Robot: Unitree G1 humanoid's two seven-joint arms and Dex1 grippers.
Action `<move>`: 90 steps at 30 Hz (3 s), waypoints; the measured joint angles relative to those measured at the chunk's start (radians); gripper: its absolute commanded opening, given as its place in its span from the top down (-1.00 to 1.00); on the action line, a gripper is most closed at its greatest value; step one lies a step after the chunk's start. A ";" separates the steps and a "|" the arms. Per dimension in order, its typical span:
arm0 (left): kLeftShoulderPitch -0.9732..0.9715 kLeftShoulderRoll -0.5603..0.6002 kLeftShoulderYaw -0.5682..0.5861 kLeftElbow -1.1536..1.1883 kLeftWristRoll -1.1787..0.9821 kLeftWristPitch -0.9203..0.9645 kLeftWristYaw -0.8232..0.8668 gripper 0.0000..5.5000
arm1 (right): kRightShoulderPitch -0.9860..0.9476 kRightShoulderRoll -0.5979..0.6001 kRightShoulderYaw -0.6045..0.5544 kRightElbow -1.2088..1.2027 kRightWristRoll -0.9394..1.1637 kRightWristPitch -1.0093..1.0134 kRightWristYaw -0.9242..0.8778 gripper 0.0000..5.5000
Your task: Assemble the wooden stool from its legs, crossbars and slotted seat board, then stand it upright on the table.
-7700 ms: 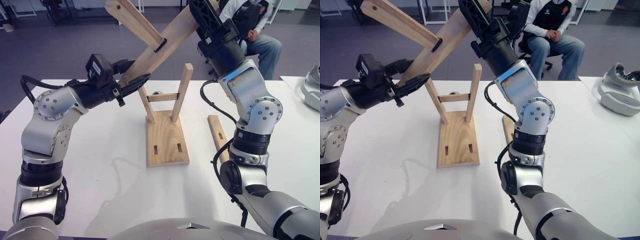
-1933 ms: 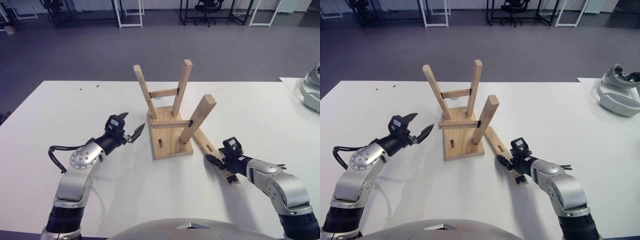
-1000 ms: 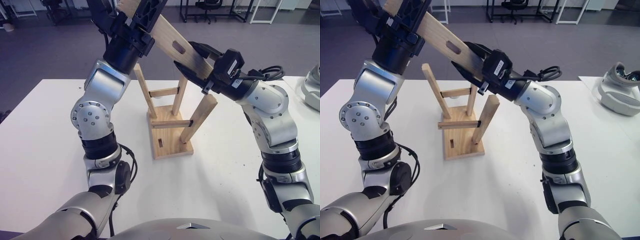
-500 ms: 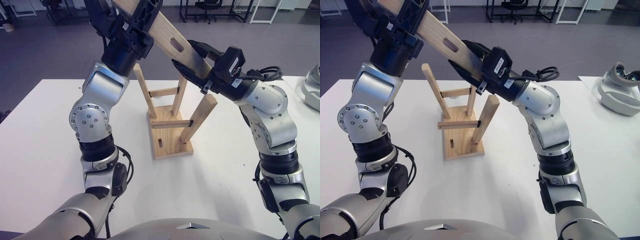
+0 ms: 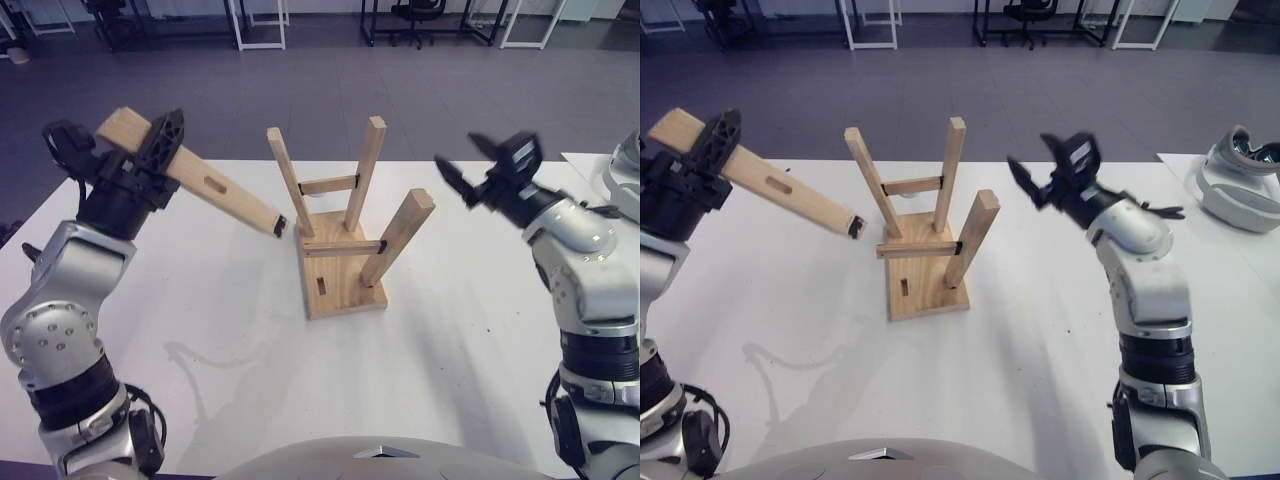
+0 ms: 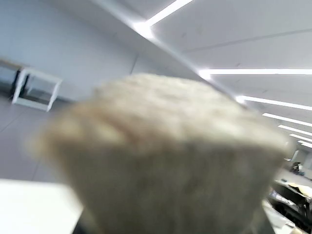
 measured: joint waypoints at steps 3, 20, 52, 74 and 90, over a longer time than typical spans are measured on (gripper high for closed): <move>0.107 -0.105 -0.082 -0.021 0.012 -0.006 0.097 0.63 | 0.076 0.051 0.111 0.179 -0.116 -0.077 -0.044 -0.17; 0.217 -0.345 -0.243 -0.012 0.231 -0.146 0.336 0.63 | 0.084 0.115 0.400 0.484 -0.391 -0.487 -0.012 -0.17; 0.137 -0.049 -0.599 -0.072 0.734 0.023 0.219 0.10 | 0.153 0.143 0.325 0.251 -0.307 -0.443 0.092 -0.17; 0.233 -0.197 -0.592 -0.171 0.622 0.043 -0.020 -0.12 | 0.184 0.107 0.221 -0.046 -0.223 -0.187 0.088 -0.17; 0.165 -0.006 -0.230 -0.279 0.257 -0.046 -0.211 -0.12 | 0.637 -0.184 0.044 -0.295 0.066 -0.109 0.409 -0.17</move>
